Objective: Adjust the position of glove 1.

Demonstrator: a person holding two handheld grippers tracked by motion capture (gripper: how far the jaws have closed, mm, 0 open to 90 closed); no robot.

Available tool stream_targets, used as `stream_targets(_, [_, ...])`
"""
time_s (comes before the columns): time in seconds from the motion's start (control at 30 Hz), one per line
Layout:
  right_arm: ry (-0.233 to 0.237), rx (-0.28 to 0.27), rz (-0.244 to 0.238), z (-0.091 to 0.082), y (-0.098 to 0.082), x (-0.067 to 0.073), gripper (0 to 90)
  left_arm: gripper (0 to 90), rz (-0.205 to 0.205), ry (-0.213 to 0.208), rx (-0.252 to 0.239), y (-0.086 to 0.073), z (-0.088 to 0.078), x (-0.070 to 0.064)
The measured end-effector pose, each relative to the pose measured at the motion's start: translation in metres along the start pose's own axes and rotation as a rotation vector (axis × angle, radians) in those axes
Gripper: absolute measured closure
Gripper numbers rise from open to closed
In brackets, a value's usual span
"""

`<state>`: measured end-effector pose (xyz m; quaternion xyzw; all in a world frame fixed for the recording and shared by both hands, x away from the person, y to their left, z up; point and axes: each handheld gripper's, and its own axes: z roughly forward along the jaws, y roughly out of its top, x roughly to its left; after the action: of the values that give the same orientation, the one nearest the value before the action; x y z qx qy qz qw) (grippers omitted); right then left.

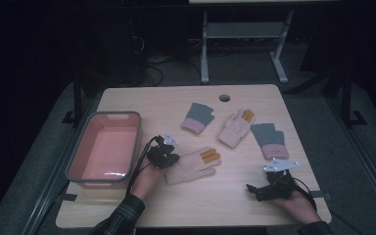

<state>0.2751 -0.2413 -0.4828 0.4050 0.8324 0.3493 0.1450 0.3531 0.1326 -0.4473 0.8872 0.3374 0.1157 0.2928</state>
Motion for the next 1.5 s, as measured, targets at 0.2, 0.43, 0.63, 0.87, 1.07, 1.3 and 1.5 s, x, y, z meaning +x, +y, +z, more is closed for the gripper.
stream_targets(0.2, [0.001,0.0,-0.001,0.0,0.0,0.0,0.8,89.5,-0.012,-0.076,0.009,-0.007,-0.003,-0.008])
stream_targets(0.43, [0.001,0.0,-0.001,0.0,0.0,0.0,0.8,89.4,-0.021,-0.162,0.02,-0.014,-0.008,-0.017])
stream_targets(0.63, [0.002,0.001,-0.002,0.0,0.0,0.0,0.8,89.4,-0.003,-0.22,0.025,-0.019,-0.011,-0.029])
stream_targets(0.87, [0.002,0.0,-0.003,0.0,0.0,0.0,0.8,89.4,0.026,-0.291,0.02,-0.024,-0.012,-0.049])
stream_targets(1.07, [0.016,0.022,-0.021,-0.002,0.008,0.004,16.5,89.5,0.055,-0.301,0.021,-0.023,-0.01,-0.055])
stream_targets(1.3, [0.18,0.026,-0.025,0.004,0.033,0.025,72.4,89.4,0.06,-0.309,0.026,-0.022,-0.009,-0.054])
stream_targets(1.5, [0.248,0.043,-0.054,0.02,0.052,0.038,90.0,89.5,0.058,-0.304,0.023,-0.022,-0.009,-0.055])
